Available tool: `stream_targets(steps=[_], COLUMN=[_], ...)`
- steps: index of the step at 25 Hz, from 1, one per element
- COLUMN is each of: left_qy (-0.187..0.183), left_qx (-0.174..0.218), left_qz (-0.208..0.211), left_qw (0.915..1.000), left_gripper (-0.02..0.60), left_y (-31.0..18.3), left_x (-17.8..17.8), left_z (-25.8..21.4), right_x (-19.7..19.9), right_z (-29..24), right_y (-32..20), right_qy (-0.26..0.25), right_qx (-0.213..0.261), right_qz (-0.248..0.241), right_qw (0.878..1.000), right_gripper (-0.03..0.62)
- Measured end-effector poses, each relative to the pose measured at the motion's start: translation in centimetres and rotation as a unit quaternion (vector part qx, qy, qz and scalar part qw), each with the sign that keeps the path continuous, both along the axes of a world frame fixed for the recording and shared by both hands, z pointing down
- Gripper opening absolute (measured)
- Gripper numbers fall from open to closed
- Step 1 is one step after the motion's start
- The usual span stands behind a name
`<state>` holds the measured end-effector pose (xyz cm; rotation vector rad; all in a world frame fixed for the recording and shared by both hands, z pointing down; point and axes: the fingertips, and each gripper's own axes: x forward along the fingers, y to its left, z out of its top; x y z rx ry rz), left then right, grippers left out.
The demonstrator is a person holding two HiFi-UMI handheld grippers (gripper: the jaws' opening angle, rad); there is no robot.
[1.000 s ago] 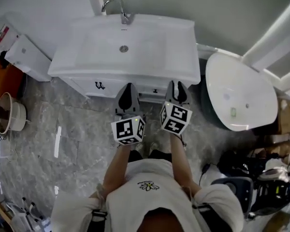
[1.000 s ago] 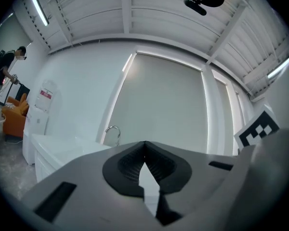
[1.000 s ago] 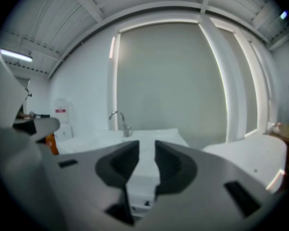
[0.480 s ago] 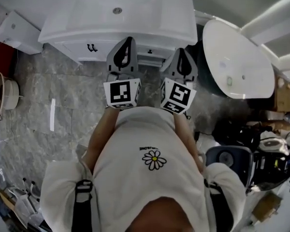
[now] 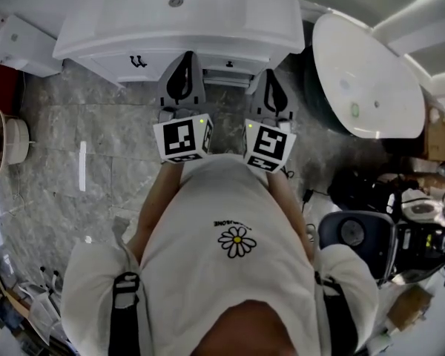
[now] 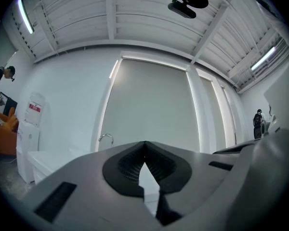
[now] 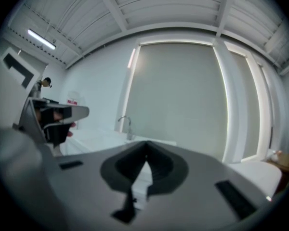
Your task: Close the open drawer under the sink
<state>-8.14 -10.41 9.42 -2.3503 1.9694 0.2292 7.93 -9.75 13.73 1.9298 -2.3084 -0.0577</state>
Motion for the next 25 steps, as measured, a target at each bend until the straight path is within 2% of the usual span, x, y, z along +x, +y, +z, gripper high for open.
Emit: stream_targets(steps=[7,16,25], left_qy=[-0.02,-0.013,-0.015], left_qx=[-0.009,-0.012,-0.008], left_qz=[0.007,0.024,0.02], left_qw=[0.9997,0.9996,0.9997], left_gripper=[0.02,0.02,0.02], left_y=[1.0,1.1,0.4], left_x=[0.3,1.6,2.0], left_z=[1.1,1.1,0.8], right_x=[0.3,0.6,1.1], right_z=[1.2,1.3,1.7], right_y=[0.5,0.7,-0.1], right_qy=[-0.015,-0.009,-0.011], right_qx=[-0.019,-0.021,-0.024], right_qz=[0.011,0.009,0.005], right_qw=[1.0,1.0,1.0], right_gripper=[0.029,0.029,0.029])
